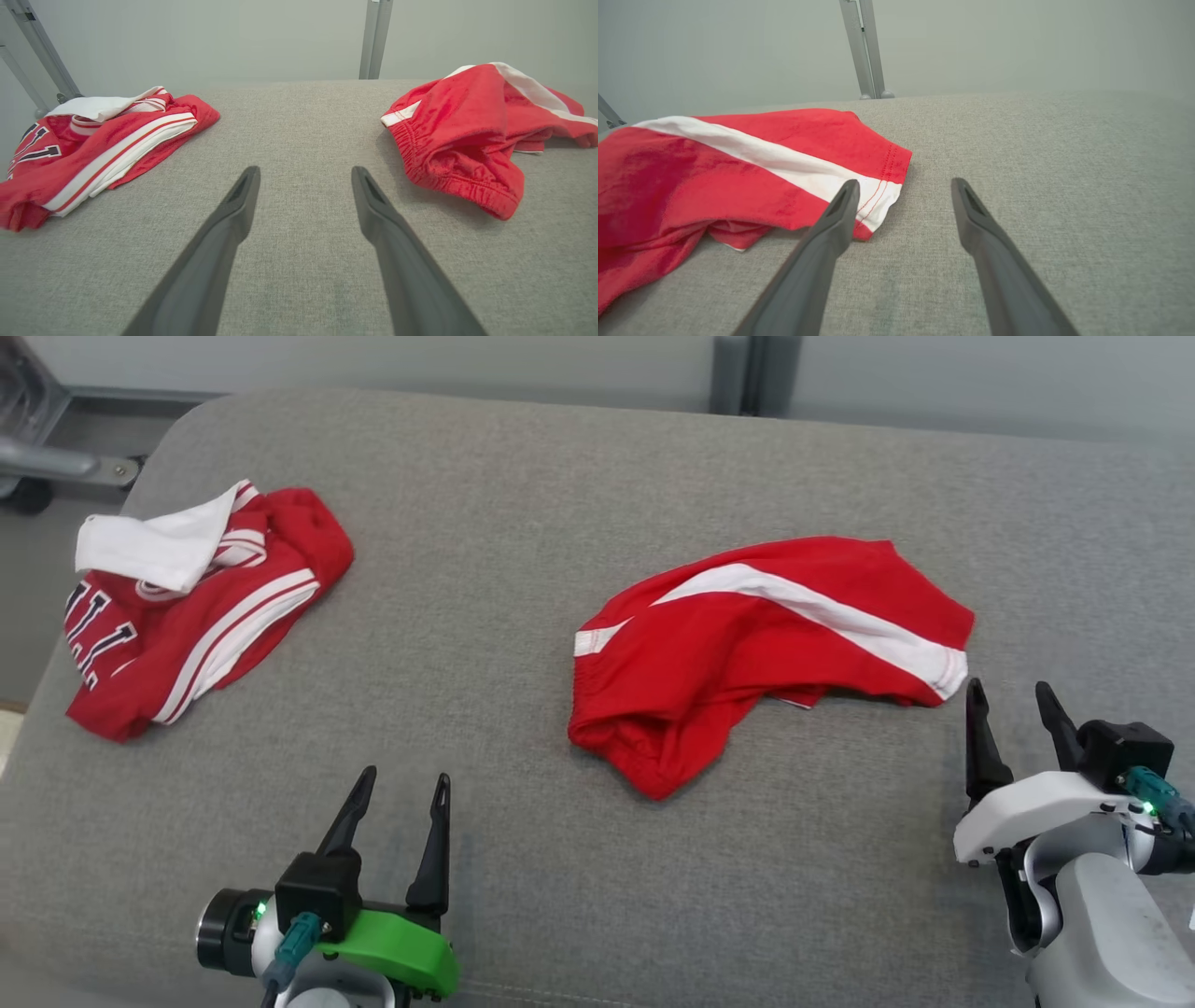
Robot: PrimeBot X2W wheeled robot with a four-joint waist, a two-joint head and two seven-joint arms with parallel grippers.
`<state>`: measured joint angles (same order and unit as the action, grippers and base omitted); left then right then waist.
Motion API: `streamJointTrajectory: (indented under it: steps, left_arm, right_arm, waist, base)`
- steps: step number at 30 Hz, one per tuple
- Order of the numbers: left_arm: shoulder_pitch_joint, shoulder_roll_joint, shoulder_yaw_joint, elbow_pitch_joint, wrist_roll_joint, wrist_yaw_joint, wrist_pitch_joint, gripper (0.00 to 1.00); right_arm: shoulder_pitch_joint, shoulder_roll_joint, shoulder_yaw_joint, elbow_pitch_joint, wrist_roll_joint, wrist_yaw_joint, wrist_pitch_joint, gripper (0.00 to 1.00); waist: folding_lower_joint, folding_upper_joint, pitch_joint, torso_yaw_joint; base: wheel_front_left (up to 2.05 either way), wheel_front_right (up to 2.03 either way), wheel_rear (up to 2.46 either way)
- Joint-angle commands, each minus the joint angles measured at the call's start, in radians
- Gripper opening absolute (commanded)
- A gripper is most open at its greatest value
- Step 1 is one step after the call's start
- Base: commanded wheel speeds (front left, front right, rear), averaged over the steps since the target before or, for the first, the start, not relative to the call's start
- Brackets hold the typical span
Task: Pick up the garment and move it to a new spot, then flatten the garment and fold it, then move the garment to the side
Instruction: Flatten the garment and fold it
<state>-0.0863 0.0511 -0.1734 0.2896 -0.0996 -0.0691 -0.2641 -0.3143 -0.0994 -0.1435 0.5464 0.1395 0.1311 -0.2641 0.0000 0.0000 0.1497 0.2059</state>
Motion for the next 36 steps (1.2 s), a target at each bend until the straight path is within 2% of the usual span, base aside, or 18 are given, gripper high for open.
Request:
streamJointTrajectory:
  steps: [1,11,12,13,15,21,28,34,35,36]
  left_arm:
    - [-0.02,0.0,-0.004,-0.007,-0.006,0.007,0.0,1.0]
    - [-0.046,-0.001,-0.028,0.015,-0.015,0.018,0.0,1.0]
    - [-0.052,-0.001,-0.034,0.014,-0.015,0.016,0.0,1.0]
    - [-0.057,0.0,-0.037,0.015,-0.017,0.016,0.0,1.0]
    - [-0.065,0.0,-0.04,0.014,-0.021,0.022,0.0,1.0]
    - [-0.038,0.0,-0.018,0.029,-0.012,0.018,0.0,1.0]
    - [-0.027,0.0,-0.006,0.036,-0.008,0.004,0.0,1.0]
    - [-0.051,0.001,-0.034,0.042,-0.027,-0.002,0.0,1.0]
    - [-0.052,0.001,-0.038,0.044,-0.029,-0.002,0.0,1.0]
    - [-0.053,0.001,-0.041,0.046,-0.033,0.0,0.0,1.0]
  right_arm:
    - [-0.022,-0.007,0.003,0.019,0.007,-0.001,-0.001,1.0]
    - [-0.085,-0.008,0.015,0.151,0.016,-0.001,0.0,1.0]
    - [-0.088,-0.007,0.017,0.147,0.016,-0.001,0.0,0.8]
    - [-0.089,-0.008,0.02,0.14,0.016,-0.001,0.0,0.45]
    - [-0.09,-0.007,0.027,0.111,0.014,-0.001,0.0,0.0]
    - [-0.038,-0.011,0.058,0.001,0.014,-0.001,-0.001,0.0]
    - [0.068,-0.067,0.111,-0.145,0.007,-0.001,-0.001,0.0]
    - [0.158,-0.126,0.136,-0.13,0.0,-0.001,-0.001,0.0]
    - [0.167,-0.131,0.142,-0.106,0.001,-0.001,-0.001,0.3]
    - [0.17,-0.134,0.141,-0.086,-0.005,-0.001,-0.001,0.84]
  waist:
    - [0.0,0.0,0.079,0.09]
    - [0.0,0.0,0.121,0.108]
    - [0.0,0.0,0.124,0.107]
    - [0.0,0.0,0.127,0.105]
    - [0.0,0.0,0.13,0.095]
    - [0.0,0.0,0.107,0.023]
    - [0.0,0.0,0.055,-0.086]
    - [0.0,0.0,0.041,-0.139]
    - [0.0,0.0,0.04,-0.143]
    - [0.0,0.0,0.038,-0.147]
  base:
    - [0.0,0.0,0.0]
    - [0.0,0.0,0.0]
    - [0.0,0.0,0.0]
    - [0.0,0.0,0.0]
    - [0.0,0.0,0.0]
    - [0.0,0.0,0.0]
    - [0.0,0.0,0.0]
    - [0.0,0.0,0.0]
    - [0.0,0.0,0.0]
    - [0.0,0.0,0.0]
